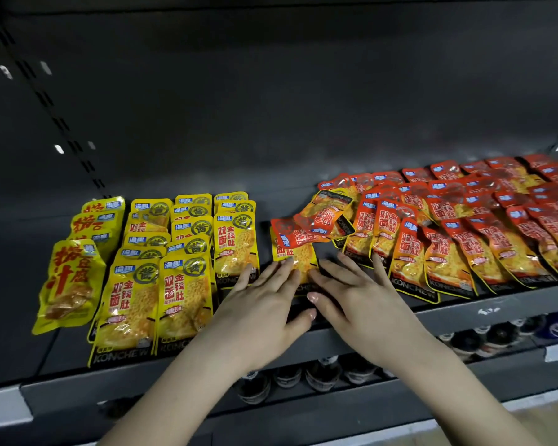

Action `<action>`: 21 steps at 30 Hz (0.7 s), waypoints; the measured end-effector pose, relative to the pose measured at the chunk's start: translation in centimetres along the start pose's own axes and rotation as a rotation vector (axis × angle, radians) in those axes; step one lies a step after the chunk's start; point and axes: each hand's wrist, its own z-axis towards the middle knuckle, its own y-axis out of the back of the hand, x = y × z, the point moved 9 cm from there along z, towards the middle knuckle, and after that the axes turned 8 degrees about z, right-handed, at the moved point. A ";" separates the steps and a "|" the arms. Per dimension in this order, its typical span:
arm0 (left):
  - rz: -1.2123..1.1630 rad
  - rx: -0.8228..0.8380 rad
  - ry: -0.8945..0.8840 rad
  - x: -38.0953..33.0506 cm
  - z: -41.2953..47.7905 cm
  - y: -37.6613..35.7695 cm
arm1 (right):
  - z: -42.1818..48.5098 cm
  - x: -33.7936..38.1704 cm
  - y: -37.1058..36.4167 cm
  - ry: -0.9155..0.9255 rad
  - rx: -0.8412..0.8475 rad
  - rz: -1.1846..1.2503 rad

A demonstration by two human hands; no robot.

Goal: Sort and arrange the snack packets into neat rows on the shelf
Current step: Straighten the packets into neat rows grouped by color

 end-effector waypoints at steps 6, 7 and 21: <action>-0.067 -0.031 0.025 0.1 0.2 0.9 | 1.0 0.3 -0.3 0.041 0.081 0.097; -0.078 -0.038 0.029 0.2 0.5 1.1 | 1.4 0.3 -0.3 0.041 0.092 0.121; -0.028 0.071 0.058 4.0 8.1 3.1 | 9.3 -1.3 -0.8 -0.083 0.285 0.085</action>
